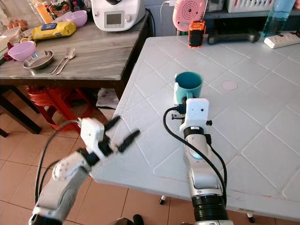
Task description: Setting the table
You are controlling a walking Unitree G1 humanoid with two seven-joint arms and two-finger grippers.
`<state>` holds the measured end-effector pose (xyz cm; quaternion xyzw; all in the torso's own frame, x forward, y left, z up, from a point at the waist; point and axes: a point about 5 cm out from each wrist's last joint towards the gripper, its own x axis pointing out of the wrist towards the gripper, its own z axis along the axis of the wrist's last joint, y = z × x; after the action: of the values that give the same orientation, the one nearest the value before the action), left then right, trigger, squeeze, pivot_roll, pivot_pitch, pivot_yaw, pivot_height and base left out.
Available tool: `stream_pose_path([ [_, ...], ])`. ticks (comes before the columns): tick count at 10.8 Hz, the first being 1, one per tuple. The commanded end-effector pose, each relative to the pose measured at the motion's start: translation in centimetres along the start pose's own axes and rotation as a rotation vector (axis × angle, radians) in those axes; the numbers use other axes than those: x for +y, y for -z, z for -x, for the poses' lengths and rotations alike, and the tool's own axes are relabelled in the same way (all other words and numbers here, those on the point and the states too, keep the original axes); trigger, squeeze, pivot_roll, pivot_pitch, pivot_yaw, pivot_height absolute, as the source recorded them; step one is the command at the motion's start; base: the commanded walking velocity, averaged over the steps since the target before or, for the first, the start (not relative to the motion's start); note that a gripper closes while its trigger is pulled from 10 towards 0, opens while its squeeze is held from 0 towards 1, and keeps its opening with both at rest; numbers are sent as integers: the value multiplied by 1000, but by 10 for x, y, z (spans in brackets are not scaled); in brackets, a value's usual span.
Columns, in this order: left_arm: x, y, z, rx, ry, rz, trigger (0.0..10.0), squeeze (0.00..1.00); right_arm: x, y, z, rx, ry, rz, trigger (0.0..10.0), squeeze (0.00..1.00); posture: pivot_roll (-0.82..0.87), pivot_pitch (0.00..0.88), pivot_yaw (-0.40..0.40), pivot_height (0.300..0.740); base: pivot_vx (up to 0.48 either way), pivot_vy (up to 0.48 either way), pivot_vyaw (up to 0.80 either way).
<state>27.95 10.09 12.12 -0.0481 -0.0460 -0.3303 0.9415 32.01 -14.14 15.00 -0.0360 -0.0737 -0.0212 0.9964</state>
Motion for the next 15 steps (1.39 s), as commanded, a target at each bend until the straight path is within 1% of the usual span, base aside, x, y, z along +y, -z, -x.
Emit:
stream_pose_path([
  [1,11,9,2,50,-110,-21,10000,0,3,-13,3,-64,-3,5,8275,0,-88,105,166,740,0,0,0],
  [2,12,10,1,53,-128,-11,10000,0,-2,-12,9,-61,29,0,10000,0,-88,106,165,740,0,0,0],
  [4,15,10,1,65,-173,-21,10000,0,-10,-5,22,-52,63,-2,10000,0,-89,103,164,740,0,0,0],
  [5,21,9,-1,83,-230,-89,10000,0,-20,1,31,-36,92,7,10000,0,-98,102,164,740,0,0,0],
  [6,21,8,-3,76,-233,-83,10000,0,-25,2,34,-33,104,11,10000,0,-101,101,166,740,0,0,0],
  [8,20,8,-8,80,-261,-128,10000,0,-33,3,39,-21,135,18,10000,0,-108,101,174,740,0,0,0],
  [11,21,7,-11,95,-269,-144,10000,0,-36,3,44,-18,153,21,10000,0,-110,104,181,740,0,0,0],
  [14,20,8,-12,98,-265,-143,10000,0,-38,4,46,-10,161,22,10000,0,-112,107,180,740,-240,0,0],
  [15,19,8,-12,98,-264,-143,10000,0,-38,3,45,-11,164,20,10000,0,-110,107,178,740,0,0,0],
])
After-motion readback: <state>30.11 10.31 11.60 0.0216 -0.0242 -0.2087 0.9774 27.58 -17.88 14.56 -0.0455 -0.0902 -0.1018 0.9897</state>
